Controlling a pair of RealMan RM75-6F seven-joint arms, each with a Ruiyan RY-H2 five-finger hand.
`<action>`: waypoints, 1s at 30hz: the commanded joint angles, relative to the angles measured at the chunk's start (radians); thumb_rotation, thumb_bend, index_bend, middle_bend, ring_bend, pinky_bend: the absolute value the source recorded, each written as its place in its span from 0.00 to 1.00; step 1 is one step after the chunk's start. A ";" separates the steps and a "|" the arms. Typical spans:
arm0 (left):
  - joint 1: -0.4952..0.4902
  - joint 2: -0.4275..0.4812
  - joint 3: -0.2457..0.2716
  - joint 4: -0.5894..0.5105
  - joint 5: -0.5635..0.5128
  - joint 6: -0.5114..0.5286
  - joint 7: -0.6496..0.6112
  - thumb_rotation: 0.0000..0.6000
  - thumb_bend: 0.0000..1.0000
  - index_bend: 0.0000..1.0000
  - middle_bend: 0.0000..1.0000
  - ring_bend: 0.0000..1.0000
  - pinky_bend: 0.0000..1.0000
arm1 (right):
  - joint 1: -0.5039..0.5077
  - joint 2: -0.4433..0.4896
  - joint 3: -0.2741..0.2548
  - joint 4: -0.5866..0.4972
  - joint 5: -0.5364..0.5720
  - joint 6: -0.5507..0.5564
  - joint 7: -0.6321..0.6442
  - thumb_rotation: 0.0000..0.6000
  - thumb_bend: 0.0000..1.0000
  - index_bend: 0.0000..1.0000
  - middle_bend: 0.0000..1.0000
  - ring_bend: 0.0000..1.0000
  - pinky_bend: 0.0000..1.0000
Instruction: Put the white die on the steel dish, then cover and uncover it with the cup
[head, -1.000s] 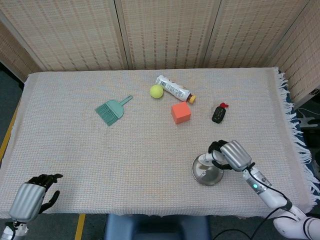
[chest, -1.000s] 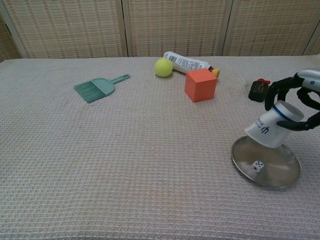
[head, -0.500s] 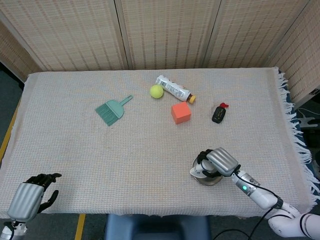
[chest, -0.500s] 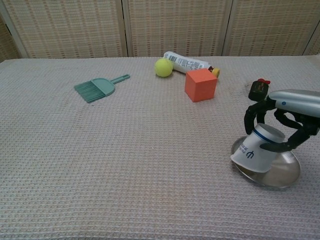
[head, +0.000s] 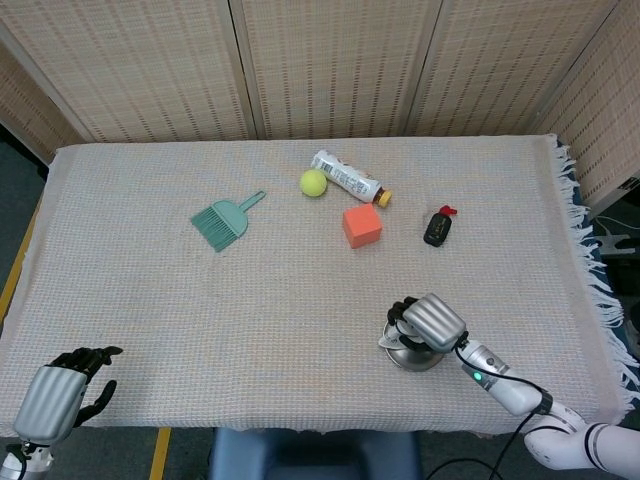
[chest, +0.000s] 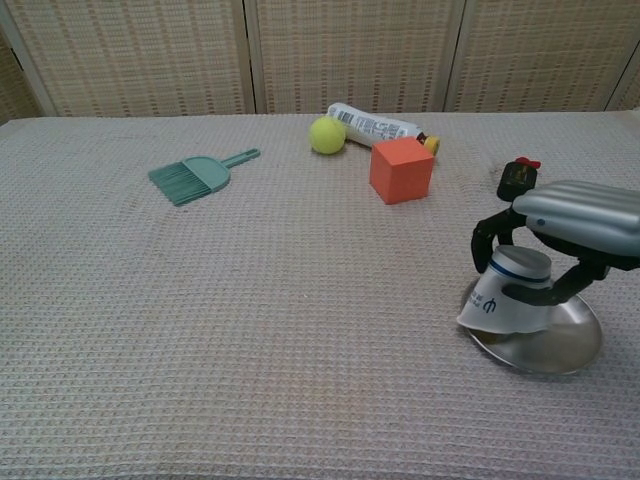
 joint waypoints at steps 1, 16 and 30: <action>0.000 0.001 0.000 -0.001 0.001 0.001 -0.001 1.00 0.36 0.31 0.44 0.39 0.53 | -0.006 -0.025 0.003 0.023 -0.009 0.020 -0.043 1.00 0.33 0.54 0.52 0.47 0.78; 0.003 0.004 -0.002 -0.002 0.003 0.008 -0.004 1.00 0.36 0.31 0.44 0.39 0.53 | -0.028 0.006 -0.007 0.010 -0.028 0.080 -0.026 1.00 0.33 0.54 0.52 0.46 0.78; 0.003 0.003 -0.003 -0.006 -0.001 0.003 0.005 1.00 0.36 0.31 0.44 0.39 0.53 | -0.055 0.048 -0.031 0.023 -0.038 0.104 -0.004 1.00 0.33 0.54 0.52 0.46 0.78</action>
